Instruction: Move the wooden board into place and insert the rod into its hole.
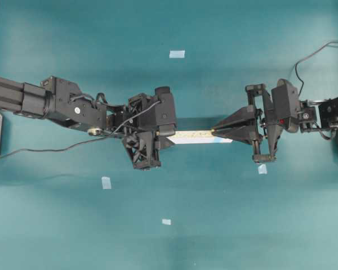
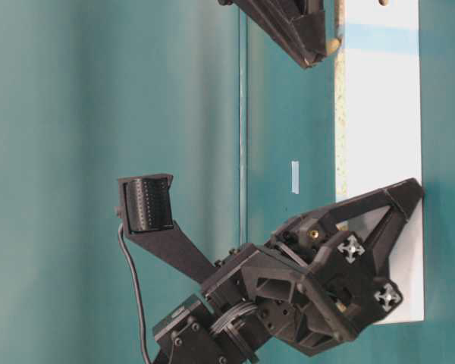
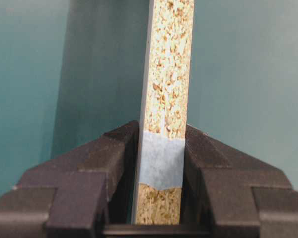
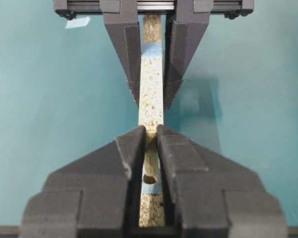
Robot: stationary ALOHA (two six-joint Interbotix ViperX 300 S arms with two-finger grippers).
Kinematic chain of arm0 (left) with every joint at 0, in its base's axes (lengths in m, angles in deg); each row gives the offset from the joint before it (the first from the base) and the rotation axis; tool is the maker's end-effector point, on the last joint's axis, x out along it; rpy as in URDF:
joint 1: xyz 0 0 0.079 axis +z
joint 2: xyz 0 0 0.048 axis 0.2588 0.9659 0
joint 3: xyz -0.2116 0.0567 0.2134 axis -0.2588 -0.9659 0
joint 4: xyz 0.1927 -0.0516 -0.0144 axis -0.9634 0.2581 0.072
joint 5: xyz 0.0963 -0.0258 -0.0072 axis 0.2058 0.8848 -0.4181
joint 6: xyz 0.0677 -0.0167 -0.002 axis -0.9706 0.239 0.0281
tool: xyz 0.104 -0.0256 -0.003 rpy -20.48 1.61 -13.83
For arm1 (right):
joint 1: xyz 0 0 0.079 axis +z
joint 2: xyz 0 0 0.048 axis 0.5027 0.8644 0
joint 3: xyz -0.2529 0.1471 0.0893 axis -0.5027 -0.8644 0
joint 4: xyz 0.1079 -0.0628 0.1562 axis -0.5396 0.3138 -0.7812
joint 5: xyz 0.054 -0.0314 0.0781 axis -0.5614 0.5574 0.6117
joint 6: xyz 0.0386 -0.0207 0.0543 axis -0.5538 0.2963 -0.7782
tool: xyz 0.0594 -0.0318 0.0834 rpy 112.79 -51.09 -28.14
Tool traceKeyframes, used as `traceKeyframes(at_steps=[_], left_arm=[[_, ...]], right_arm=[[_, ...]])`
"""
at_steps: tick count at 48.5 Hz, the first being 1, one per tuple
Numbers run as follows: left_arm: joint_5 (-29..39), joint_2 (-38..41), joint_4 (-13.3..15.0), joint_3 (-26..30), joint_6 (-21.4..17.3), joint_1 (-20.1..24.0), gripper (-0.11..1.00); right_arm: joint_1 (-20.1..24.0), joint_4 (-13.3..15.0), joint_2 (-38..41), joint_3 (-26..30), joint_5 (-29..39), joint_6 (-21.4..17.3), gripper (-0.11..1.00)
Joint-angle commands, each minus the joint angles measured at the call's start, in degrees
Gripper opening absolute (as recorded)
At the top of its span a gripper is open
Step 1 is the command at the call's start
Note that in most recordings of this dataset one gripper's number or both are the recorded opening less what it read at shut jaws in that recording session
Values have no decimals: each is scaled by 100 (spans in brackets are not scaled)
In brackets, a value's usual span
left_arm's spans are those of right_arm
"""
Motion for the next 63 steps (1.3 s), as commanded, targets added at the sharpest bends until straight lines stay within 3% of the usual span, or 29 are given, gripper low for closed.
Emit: traceKeyframes(at_steps=[1,63], left_arm=[[-18,-18,0,35,62,-53,24],[-18,-35,9,35,220,-53,24]], right_arm=[[18,0,-44,18,-35,9,9],[18,-53,88,-378,-44,9,9]])
